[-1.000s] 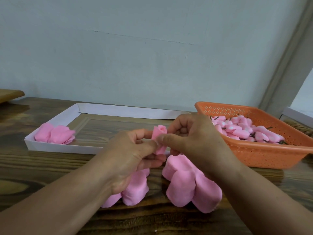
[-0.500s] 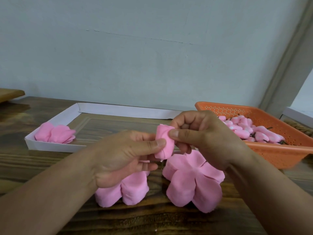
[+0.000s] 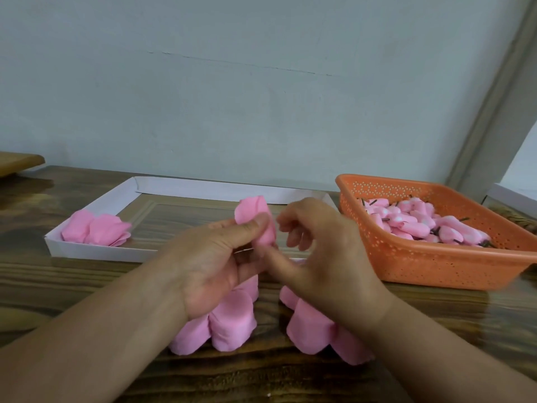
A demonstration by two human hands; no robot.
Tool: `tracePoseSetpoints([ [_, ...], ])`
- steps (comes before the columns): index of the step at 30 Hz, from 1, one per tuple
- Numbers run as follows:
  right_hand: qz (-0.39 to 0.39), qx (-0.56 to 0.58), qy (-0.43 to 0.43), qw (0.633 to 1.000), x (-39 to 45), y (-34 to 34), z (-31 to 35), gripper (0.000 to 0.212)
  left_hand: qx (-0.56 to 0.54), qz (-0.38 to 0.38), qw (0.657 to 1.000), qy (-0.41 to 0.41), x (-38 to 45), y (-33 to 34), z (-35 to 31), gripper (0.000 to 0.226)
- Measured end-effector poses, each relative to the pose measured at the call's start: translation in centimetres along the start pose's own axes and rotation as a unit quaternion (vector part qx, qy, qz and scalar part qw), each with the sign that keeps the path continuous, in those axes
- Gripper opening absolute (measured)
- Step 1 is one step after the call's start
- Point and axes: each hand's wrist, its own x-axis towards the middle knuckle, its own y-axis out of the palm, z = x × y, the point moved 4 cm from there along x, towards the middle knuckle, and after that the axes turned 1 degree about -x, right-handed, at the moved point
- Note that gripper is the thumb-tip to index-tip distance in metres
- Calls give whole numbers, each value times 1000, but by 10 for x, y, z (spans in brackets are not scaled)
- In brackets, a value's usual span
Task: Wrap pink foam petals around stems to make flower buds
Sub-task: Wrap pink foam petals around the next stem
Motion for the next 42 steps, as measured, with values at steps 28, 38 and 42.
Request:
tracePoseSetpoints([
  [28,35,396,282,873,-2,10,-5,17,-36,47,996,60,1,7,0,71],
  [38,34,399,281,872,-3,8,3,17,-20,34,995,89,-5,10,-4,49],
  [42,53,464,303,830,-5,14,3,10,-2,54,995,84,-6,11,-6,35],
])
